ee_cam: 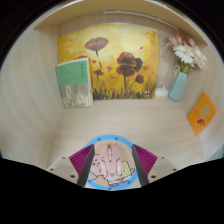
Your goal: Arrange mouse
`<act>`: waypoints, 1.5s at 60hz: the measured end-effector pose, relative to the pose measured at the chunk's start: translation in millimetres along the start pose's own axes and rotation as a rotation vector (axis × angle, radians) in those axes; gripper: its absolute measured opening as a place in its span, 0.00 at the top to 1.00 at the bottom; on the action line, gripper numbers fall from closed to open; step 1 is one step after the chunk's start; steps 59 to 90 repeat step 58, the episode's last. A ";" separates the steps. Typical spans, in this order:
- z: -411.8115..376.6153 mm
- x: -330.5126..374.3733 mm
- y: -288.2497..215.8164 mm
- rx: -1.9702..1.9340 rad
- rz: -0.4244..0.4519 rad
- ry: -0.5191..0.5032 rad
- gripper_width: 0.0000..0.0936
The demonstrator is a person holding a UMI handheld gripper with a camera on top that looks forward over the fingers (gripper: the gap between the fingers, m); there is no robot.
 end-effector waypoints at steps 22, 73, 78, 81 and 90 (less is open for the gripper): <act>47.6 110.0 -82.6 -0.003 0.197 0.023 0.20; 109.3 178.7 -53.4 0.039 0.221 -0.041 0.21; 109.3 178.7 -53.4 0.039 0.221 -0.041 0.21; 109.3 178.7 -53.4 0.039 0.221 -0.041 0.21; 109.3 178.7 -53.4 0.039 0.221 -0.041 0.21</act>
Point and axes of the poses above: the point between the fingertips, and its own axes, seen from behind it with the camera up: z to the right, y down, x backward, against the way the camera looks, the point moved 7 cm from there along x, backward, against the way the camera looks, and after that the axes turned 7 degrees about z, right-handed, at the moved point
